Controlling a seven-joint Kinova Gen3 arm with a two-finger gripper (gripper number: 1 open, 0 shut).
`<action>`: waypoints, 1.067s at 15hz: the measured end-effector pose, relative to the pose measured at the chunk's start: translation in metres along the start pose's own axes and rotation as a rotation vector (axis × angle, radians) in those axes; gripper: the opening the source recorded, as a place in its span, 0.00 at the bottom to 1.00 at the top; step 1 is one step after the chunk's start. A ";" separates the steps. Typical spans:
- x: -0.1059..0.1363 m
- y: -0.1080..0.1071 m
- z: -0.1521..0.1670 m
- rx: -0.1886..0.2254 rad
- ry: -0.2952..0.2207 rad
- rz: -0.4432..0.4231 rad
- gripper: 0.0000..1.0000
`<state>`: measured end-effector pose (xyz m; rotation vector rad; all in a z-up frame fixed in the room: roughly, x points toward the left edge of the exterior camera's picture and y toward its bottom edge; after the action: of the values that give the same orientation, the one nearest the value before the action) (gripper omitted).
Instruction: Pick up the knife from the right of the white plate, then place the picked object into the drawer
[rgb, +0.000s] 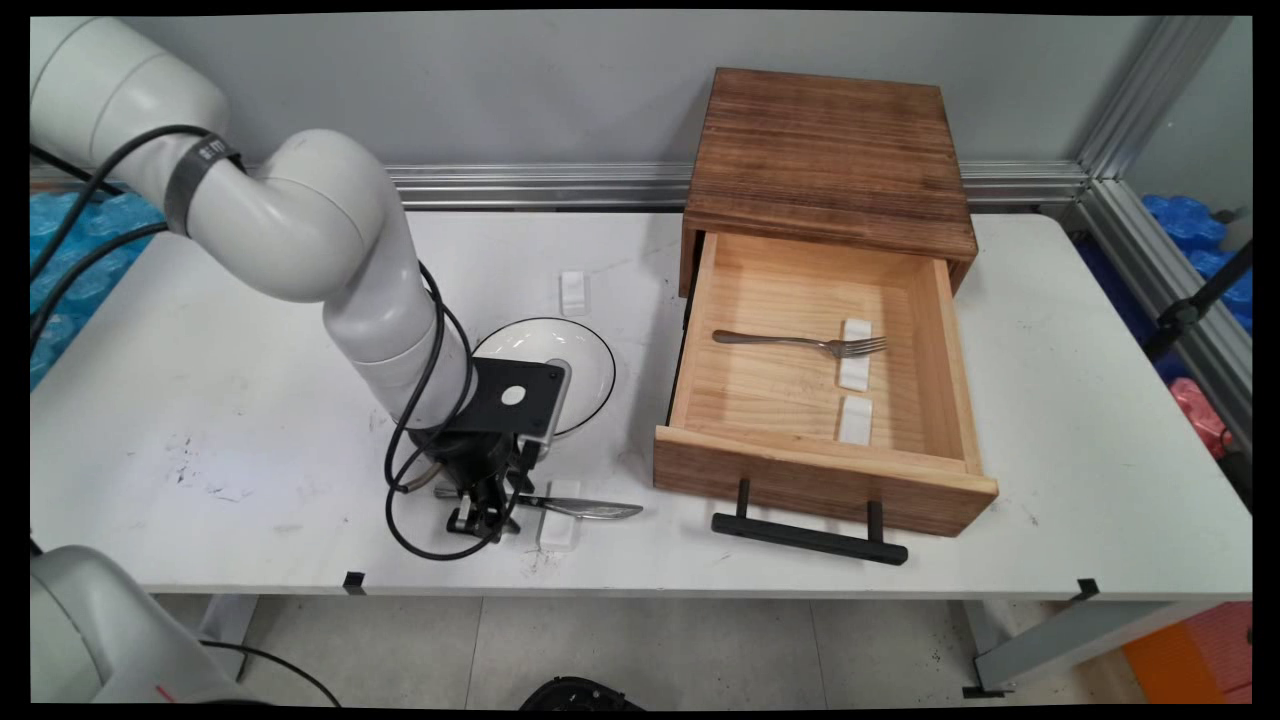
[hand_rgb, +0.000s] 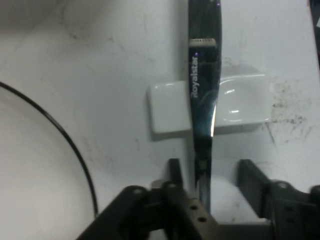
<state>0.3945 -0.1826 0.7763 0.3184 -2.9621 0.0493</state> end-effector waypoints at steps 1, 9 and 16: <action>-0.001 0.000 0.000 -0.002 0.001 0.000 0.00; -0.011 0.002 -0.006 -0.020 0.003 0.008 0.00; -0.020 -0.001 -0.032 -0.031 0.017 0.021 0.00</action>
<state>0.4194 -0.1779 0.8044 0.2807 -2.9461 0.0079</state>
